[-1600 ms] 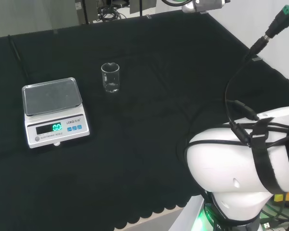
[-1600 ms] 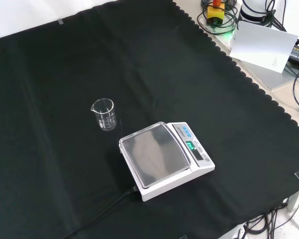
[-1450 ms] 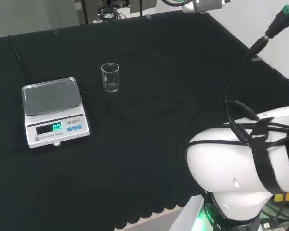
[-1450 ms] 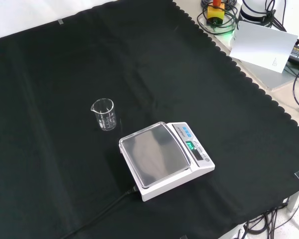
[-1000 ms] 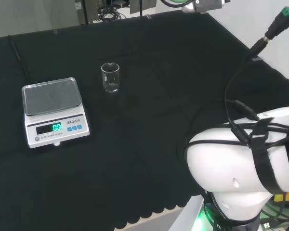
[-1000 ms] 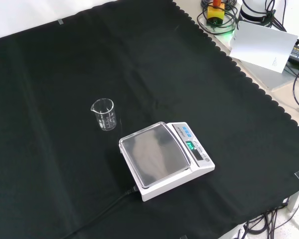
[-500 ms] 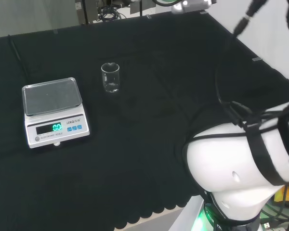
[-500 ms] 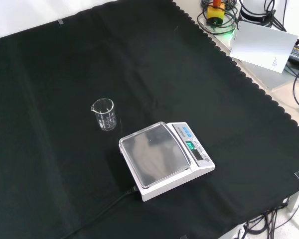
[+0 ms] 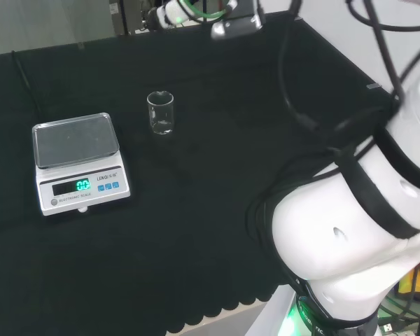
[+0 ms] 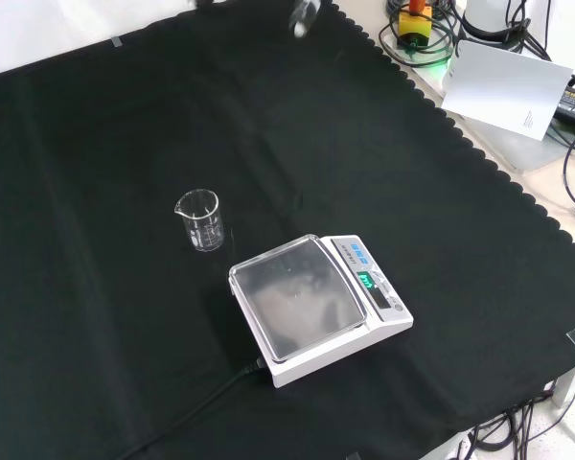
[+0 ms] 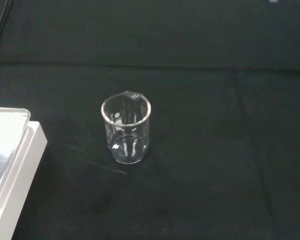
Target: Pick up the beaker.
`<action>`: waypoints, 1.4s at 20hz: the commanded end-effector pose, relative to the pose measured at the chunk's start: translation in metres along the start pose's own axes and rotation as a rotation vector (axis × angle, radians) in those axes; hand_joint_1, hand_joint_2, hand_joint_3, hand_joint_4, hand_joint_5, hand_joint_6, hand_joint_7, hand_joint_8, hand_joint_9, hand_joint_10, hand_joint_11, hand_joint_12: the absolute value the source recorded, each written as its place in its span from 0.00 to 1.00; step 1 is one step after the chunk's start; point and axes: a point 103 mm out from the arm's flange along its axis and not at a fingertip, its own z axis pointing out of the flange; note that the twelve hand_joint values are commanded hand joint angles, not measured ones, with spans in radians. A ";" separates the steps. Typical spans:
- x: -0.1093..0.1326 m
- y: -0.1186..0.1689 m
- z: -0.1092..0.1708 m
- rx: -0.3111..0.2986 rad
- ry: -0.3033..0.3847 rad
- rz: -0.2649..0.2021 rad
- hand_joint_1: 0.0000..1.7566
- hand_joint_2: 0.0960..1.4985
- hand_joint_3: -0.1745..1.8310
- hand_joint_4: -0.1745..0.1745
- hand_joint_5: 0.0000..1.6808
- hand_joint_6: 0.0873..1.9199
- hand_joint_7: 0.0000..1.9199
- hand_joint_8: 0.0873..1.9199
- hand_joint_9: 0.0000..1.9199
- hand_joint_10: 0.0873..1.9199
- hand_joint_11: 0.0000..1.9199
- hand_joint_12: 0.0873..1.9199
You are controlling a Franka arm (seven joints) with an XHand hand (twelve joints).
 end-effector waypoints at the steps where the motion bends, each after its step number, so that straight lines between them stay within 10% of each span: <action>1: 0.030 0.079 0.053 -0.006 0.028 -0.076 0.15 0.44 0.21 0.57 0.06 0.00 0.01 0.30 0.11 0.39 0.00 0.78; 13: -0.001 0.160 0.131 0.092 0.092 -0.024 0.17 0.44 0.19 0.59 0.03 0.00 0.00 0.25 0.09 0.40 0.00 0.76; 28: 0.006 0.193 0.201 0.211 0.082 -0.042 0.17 0.45 0.18 0.60 0.01 0.00 0.00 0.23 0.07 0.40 0.00 0.75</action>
